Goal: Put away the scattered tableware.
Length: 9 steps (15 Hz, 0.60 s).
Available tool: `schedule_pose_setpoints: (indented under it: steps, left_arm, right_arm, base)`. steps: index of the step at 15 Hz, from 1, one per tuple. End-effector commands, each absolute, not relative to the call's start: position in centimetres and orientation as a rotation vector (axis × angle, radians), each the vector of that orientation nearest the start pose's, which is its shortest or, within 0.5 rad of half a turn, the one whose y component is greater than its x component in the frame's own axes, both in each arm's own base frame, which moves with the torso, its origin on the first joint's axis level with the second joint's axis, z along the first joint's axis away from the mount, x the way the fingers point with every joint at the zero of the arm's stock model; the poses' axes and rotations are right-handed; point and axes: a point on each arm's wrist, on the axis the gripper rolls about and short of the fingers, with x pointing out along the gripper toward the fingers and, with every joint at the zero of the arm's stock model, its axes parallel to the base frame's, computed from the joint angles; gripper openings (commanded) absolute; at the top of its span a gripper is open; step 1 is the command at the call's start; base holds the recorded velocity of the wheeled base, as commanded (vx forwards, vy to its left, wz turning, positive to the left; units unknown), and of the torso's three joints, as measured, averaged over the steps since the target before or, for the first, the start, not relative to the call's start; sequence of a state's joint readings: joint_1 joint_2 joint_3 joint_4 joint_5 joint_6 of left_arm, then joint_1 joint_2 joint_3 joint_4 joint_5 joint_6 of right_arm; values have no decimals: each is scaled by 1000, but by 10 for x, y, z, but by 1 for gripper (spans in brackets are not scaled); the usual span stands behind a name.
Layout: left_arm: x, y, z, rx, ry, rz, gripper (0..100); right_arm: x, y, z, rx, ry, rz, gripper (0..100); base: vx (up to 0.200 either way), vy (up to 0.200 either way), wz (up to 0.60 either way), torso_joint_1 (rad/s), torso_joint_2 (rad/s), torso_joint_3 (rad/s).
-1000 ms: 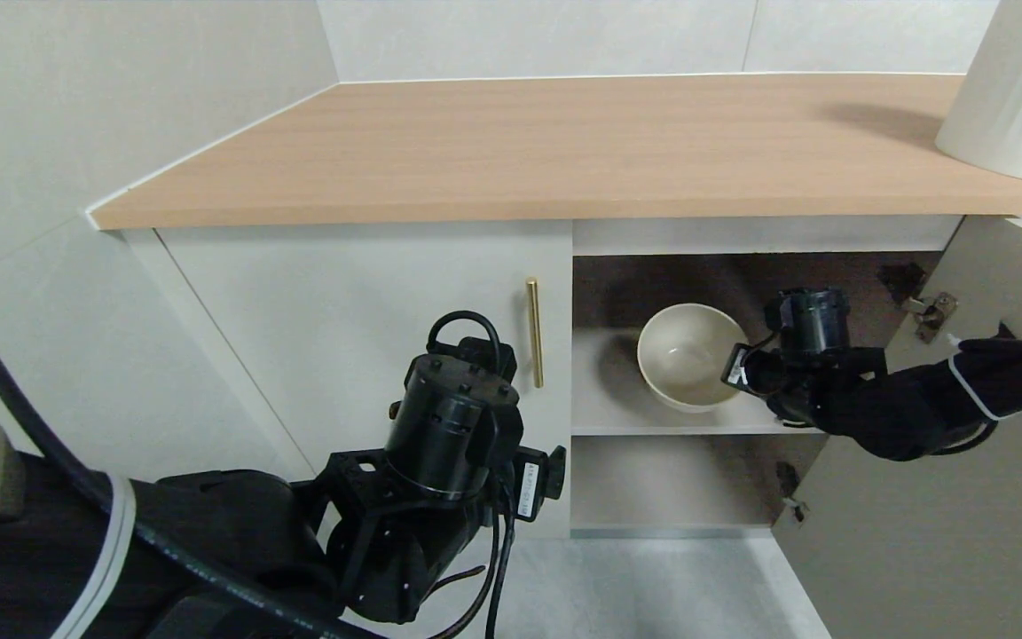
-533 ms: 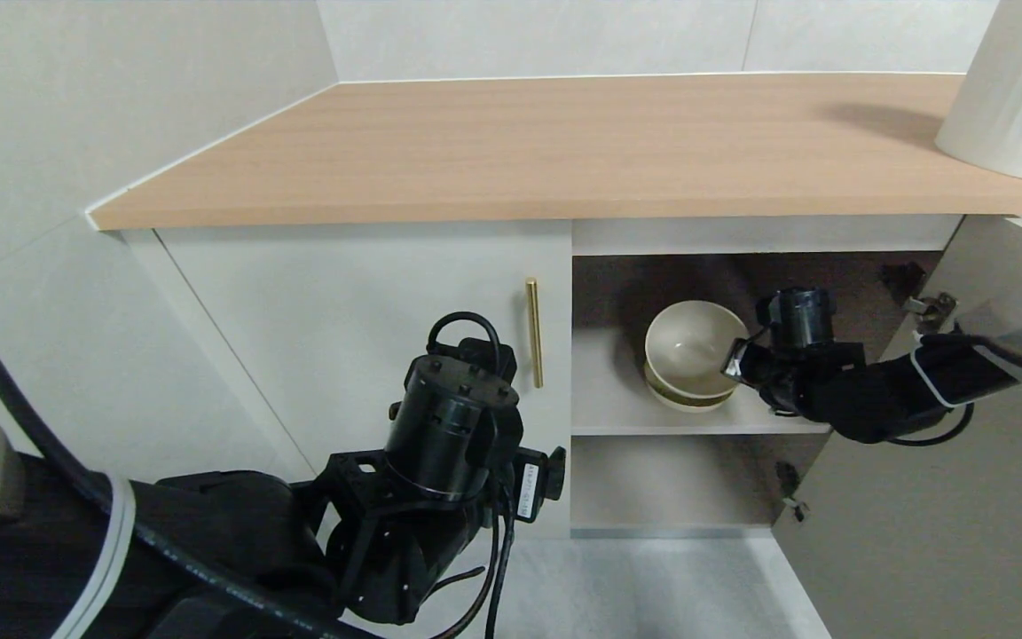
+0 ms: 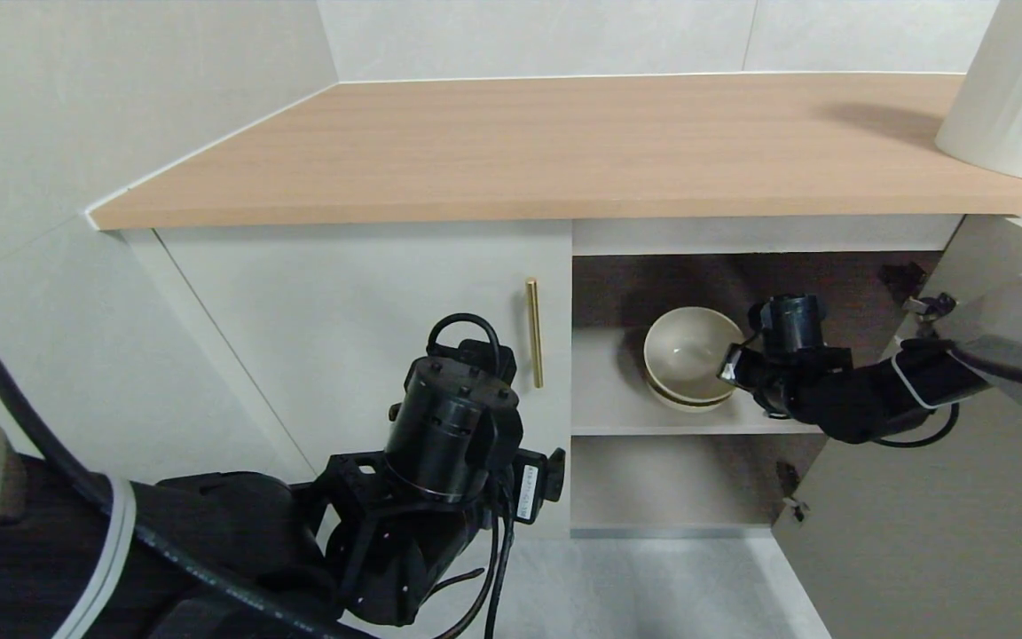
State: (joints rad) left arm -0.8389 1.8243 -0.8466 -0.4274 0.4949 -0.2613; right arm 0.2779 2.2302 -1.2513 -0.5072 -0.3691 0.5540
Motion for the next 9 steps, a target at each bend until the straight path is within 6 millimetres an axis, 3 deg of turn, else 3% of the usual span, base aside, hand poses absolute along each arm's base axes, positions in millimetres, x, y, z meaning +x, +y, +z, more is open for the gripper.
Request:
schedule_pose_setpoints:
  steps: [1, 7, 8, 9]
  left_arm:
    - [223, -232, 134, 87, 476, -272, 100]
    - [223, -232, 134, 86, 475, -273, 100]
    - [222, -231, 134, 88, 478, -272, 100]
    - [222, -231, 133, 88, 478, -272, 100]
  right_arm:
    - [421, 111, 87, 394, 409, -211, 0]
    - [422, 111, 86, 393, 411, -209, 0]
    - [422, 112, 86, 393, 412, -206, 100]
    - [421, 112, 86, 392, 413, -205, 100]
  base:
    - [0, 0, 0, 0, 0, 0]
    - [0, 0, 0, 0, 0, 0]
    - [0, 0, 0, 0, 0, 0]
    - [0, 0, 0, 0, 0, 0]
